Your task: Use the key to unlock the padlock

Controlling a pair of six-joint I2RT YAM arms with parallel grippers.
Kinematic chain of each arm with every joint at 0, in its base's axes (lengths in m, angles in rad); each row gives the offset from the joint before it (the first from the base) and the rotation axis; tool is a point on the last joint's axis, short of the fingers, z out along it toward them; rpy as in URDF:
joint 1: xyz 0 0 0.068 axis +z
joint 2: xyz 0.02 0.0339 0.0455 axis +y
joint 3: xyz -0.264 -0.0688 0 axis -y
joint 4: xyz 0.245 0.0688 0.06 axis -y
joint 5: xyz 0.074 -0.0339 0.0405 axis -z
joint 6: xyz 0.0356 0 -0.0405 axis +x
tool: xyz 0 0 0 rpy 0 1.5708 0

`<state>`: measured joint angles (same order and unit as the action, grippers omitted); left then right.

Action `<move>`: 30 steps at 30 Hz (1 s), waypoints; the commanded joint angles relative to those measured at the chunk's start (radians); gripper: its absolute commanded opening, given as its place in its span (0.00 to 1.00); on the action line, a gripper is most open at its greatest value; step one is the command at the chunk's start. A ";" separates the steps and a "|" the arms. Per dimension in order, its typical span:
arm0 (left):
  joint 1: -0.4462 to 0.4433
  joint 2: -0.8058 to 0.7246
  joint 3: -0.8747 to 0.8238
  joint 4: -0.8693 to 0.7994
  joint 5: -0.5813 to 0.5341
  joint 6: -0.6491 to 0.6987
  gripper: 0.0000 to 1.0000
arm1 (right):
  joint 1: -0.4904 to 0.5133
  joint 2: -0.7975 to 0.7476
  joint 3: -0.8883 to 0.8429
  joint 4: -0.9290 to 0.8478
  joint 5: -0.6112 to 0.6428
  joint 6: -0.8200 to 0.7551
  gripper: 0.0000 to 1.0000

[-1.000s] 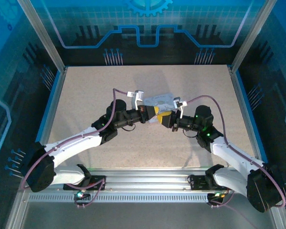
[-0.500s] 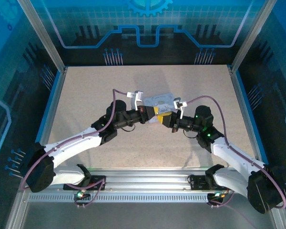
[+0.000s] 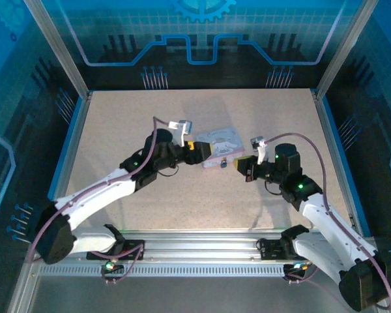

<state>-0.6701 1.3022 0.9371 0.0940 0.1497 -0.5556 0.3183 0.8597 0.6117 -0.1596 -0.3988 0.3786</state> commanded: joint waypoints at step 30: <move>-0.128 1.015 1.072 -0.666 -0.080 0.299 0.73 | -0.415 0.022 0.027 -0.463 0.002 -0.066 0.00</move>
<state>-0.7925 2.3066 2.0087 -0.4973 0.0776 -0.2787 -0.0799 0.8776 0.6247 -0.6102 -0.3748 0.3202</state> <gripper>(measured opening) 0.729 0.049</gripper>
